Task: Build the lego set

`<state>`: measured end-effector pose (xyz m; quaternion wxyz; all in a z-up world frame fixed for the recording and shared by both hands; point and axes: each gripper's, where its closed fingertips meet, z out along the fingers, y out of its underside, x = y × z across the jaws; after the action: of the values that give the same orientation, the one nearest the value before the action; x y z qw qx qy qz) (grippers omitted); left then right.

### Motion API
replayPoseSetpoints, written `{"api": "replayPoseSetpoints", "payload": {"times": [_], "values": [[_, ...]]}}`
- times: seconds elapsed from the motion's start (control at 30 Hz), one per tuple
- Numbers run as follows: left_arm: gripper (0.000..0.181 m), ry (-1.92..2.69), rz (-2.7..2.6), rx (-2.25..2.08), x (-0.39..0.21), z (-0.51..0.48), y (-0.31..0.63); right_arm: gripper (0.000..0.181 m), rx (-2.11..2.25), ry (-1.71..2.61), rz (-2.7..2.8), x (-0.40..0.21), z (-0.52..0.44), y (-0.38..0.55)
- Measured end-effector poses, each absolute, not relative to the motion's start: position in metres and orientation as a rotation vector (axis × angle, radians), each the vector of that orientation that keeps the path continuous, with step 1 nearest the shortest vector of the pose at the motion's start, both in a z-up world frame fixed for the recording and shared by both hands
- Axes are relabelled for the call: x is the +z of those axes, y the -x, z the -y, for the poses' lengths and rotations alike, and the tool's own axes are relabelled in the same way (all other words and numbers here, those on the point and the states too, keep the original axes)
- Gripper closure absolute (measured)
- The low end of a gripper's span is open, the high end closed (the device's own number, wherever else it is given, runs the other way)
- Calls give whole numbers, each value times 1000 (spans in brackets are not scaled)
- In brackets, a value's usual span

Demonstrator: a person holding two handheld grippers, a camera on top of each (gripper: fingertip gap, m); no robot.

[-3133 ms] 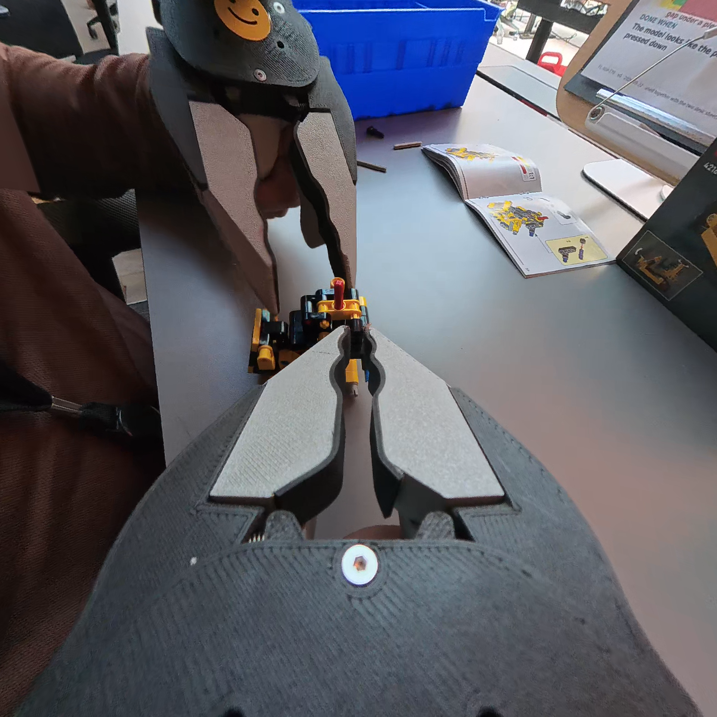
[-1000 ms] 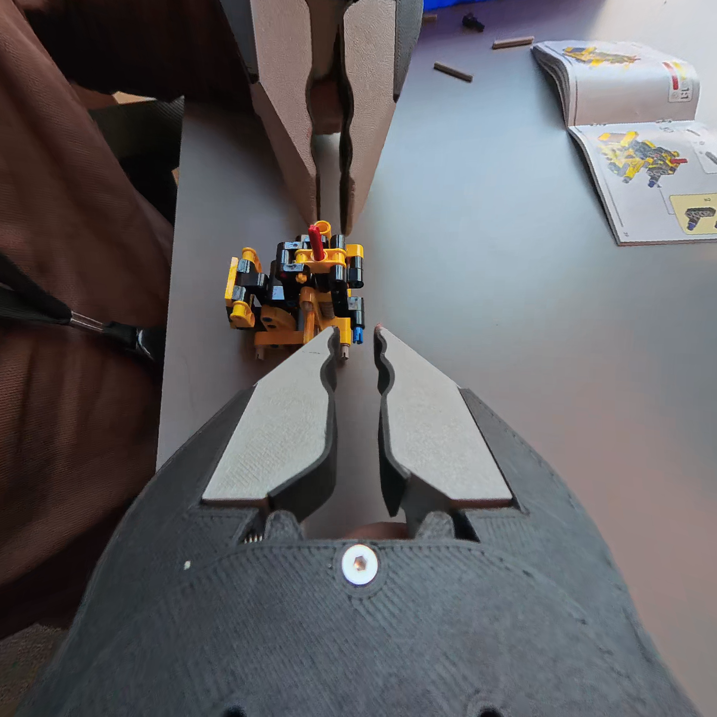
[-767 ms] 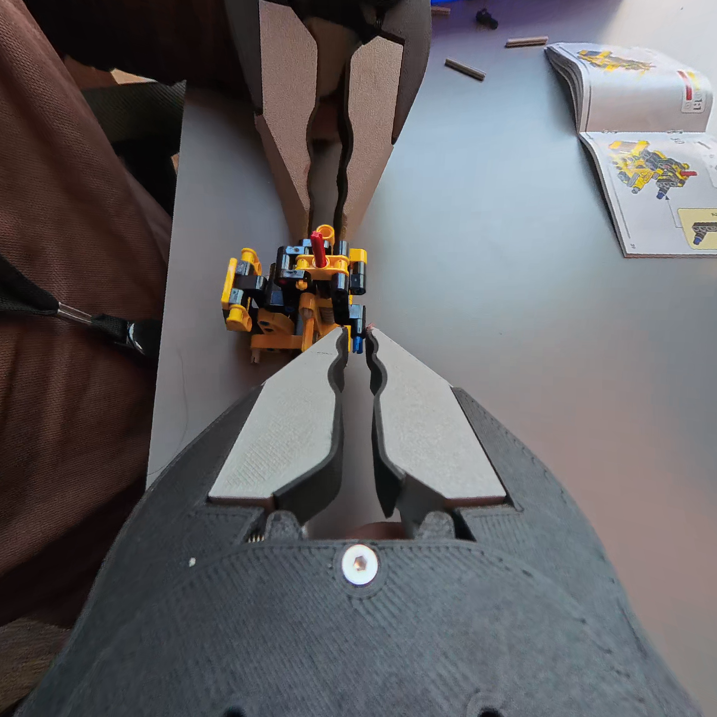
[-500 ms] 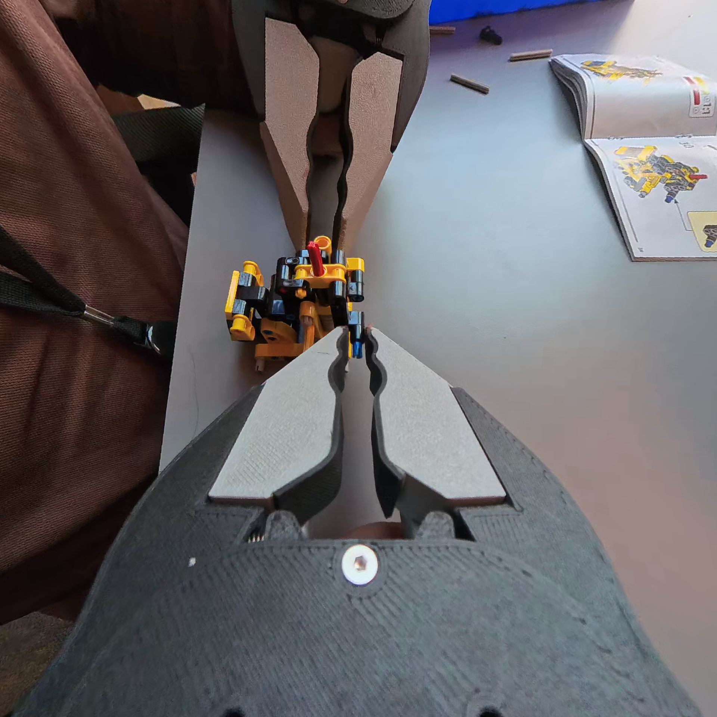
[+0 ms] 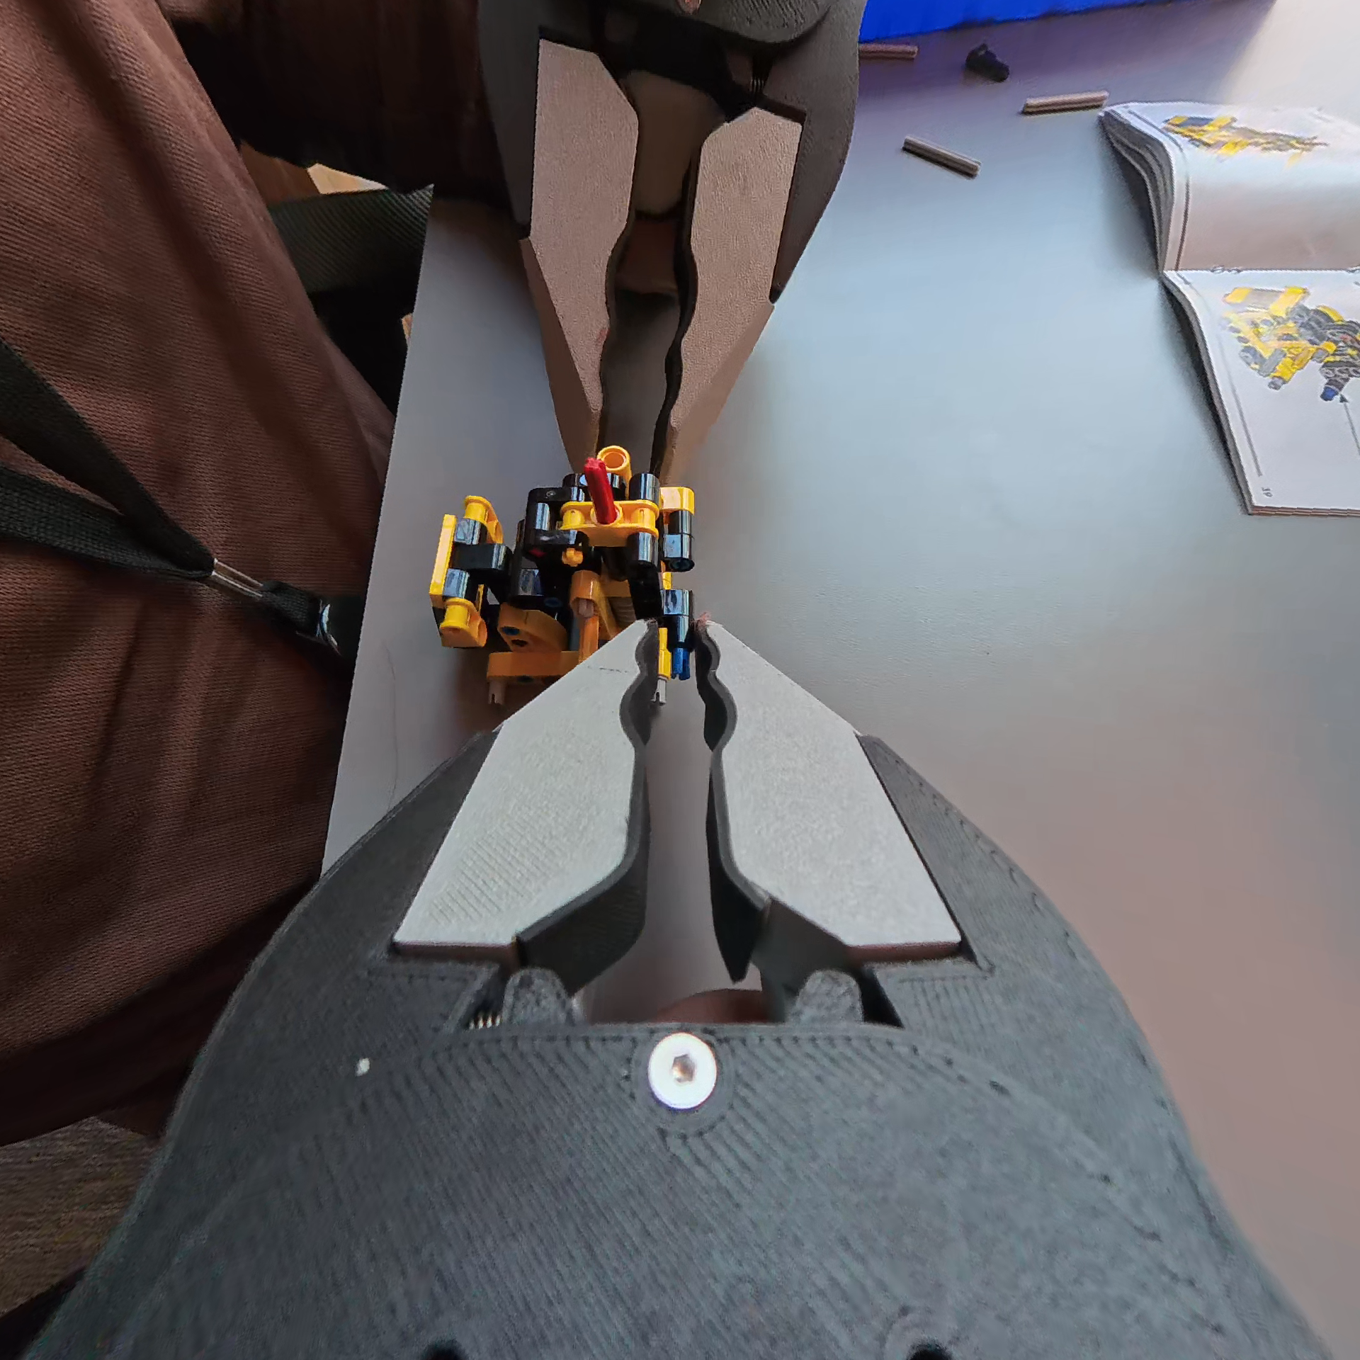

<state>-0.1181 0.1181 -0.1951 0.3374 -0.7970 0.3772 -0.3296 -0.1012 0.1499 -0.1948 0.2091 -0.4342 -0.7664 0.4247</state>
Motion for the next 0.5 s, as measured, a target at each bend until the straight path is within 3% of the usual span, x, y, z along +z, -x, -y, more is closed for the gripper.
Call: {"api": "replayPoseSetpoints", "payload": {"times": [0.3,0.5], "values": [[181,2092,-997,-839,-199,-118,114,175,1182,1200,2121,-193,-145,102],[165,2101,-955,-868,-197,-116,120,174,1178,1201,2122,-194,-146,102]]}}
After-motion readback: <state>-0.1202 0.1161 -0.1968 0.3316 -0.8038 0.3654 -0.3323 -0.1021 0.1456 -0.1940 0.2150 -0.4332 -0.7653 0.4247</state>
